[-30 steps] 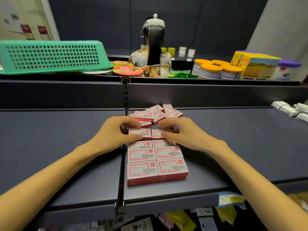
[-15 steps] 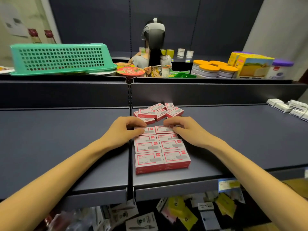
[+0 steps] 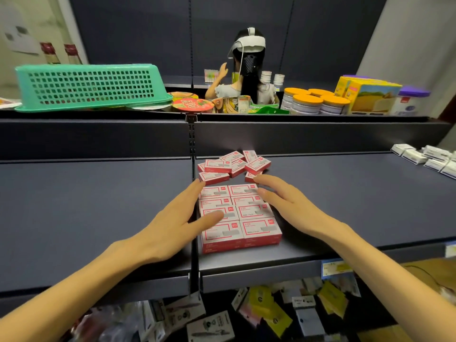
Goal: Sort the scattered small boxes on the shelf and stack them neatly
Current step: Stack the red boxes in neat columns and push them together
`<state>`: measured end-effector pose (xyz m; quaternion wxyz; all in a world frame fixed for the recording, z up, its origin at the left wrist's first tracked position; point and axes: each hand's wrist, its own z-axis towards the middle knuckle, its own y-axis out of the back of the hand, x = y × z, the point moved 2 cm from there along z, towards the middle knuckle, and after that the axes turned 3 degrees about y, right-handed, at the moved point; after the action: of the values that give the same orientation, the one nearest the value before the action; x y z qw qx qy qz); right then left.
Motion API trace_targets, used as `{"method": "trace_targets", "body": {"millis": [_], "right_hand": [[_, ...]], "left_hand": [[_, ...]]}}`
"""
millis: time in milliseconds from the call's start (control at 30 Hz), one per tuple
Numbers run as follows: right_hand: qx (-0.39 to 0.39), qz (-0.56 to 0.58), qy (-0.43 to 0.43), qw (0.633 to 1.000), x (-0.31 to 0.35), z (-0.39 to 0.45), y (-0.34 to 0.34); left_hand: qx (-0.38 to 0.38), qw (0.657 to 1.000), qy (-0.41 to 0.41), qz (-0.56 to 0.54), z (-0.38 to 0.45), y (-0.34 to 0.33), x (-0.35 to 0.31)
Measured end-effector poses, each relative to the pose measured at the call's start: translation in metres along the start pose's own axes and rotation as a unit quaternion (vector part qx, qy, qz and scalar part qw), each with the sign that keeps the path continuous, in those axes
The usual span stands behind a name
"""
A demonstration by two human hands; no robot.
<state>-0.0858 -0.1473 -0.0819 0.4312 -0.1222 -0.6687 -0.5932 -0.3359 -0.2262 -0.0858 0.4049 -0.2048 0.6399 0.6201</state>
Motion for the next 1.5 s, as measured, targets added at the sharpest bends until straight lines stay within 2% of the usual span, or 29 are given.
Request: {"method": "trace_targets", "body": {"millis": [100,200,367,467,533,667,867,1000,1367,1433,1500], "right_hand": [[0.016,-0.018,-0.001,1.0,0.001,-0.014,-0.006],[0.038,-0.03,0.0,0.999,0.003,-0.018,-0.012],[0.035,-0.064,0.003,0.997,0.005,-0.02,-0.015],[-0.004,-0.051,-0.024,0.998,0.007,-0.026,-0.012],[-0.018,-0.044,-0.03,0.998,0.007,-0.036,-0.01],[0.008,-0.028,-0.014,0.999,0.017,-0.059,-0.011],[0.043,-0.097,-0.01,0.994,0.034,-0.068,-0.012],[0.033,-0.157,0.026,0.987,0.032,-0.067,-0.017],[0.032,-0.152,0.066,0.986,0.02,-0.061,-0.018],[0.058,-0.13,0.064,0.988,0.02,-0.061,-0.016],[0.076,-0.059,0.047,0.994,0.024,-0.058,-0.008]], "left_hand": [[0.002,1.0,-0.009,0.011,-0.008,-0.006,-0.002],[0.003,0.997,-0.01,0.074,-0.01,-0.009,-0.004],[0.004,0.994,-0.002,0.112,-0.011,-0.009,-0.013],[-0.03,0.993,-0.003,0.114,-0.015,-0.005,-0.012],[-0.026,0.989,0.0,0.142,-0.023,-0.007,-0.012],[-0.02,0.983,-0.012,0.181,-0.03,-0.017,-0.006],[-0.031,0.978,-0.04,0.201,-0.026,-0.026,-0.01],[-0.028,0.975,-0.022,0.219,-0.023,-0.031,-0.006],[-0.031,0.975,-0.038,0.218,-0.025,-0.029,-0.011],[-0.022,0.986,-0.018,0.165,-0.026,-0.025,-0.016],[-0.022,0.996,0.044,0.068,-0.022,-0.017,-0.024]]}}
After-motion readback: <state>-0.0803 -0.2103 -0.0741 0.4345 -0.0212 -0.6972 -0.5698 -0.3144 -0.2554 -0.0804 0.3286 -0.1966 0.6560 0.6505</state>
